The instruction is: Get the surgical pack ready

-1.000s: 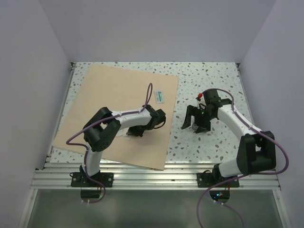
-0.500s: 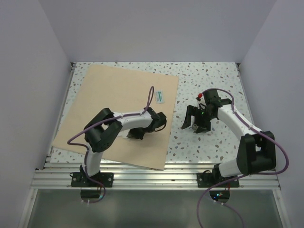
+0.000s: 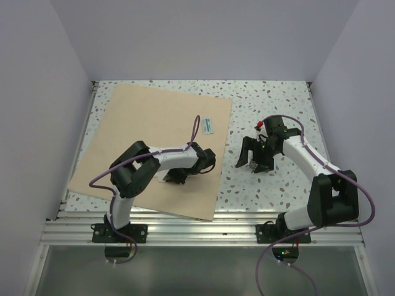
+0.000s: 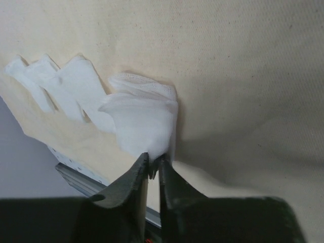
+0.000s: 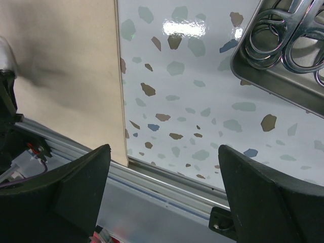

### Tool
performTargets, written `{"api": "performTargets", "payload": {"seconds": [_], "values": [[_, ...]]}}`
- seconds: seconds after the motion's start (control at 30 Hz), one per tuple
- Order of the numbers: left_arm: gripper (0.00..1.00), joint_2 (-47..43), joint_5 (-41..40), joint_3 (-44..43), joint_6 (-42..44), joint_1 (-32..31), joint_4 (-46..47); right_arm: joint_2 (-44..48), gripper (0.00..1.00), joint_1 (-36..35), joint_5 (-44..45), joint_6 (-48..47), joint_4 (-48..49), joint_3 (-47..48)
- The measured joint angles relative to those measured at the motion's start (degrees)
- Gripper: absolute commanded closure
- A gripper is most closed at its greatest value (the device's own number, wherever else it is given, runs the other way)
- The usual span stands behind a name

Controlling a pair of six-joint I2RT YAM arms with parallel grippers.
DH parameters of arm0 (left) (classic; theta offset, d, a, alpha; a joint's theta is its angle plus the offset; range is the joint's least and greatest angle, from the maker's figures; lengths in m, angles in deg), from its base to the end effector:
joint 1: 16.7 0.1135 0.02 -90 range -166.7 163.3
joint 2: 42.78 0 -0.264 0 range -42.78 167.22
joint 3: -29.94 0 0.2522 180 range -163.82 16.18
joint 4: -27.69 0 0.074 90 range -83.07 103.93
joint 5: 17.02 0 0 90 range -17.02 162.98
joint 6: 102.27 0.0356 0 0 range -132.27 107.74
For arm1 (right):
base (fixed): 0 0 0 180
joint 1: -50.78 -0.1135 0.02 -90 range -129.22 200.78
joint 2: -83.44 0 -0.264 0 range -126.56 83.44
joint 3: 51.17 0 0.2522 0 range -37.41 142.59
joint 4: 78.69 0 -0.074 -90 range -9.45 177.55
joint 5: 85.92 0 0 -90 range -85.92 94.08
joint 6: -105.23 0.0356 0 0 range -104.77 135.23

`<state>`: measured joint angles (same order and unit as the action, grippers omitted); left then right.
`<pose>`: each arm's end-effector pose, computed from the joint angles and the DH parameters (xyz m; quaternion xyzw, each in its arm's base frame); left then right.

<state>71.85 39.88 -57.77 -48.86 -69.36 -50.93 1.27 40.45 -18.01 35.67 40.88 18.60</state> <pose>0.2138 -0.2483 0.1393 0.1709 0.9351 0.2919 0.1060 0.2553 0.0601 0.2187 0.0570 0.9692 0.2215 0.0910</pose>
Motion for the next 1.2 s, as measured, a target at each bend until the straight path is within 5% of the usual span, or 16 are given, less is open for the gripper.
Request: {"api": "performTargets", "payload": {"seconds": [0.1,0.23,0.7,1.2], "values": [[0.54,-0.22,0.15,-0.42,-0.33,0.0,-0.24,0.04,0.09,0.0,0.0,0.0,0.0,0.0],[0.45,-1.95,1.38,-4.46,-0.66,0.04,-0.68,0.04,0.08,0.0,0.0,0.0,0.0,0.0],[0.63,-4.22,5.84,-6.01,1.25,4.07,3.93,0.04,0.08,0.0,0.04,-0.15,-0.07,0.0],[0.65,-1.86,5.57,-2.99,2.89,4.92,6.36,0.04,0.07,0.0,0.04,-0.15,-0.07,0.0]]}}
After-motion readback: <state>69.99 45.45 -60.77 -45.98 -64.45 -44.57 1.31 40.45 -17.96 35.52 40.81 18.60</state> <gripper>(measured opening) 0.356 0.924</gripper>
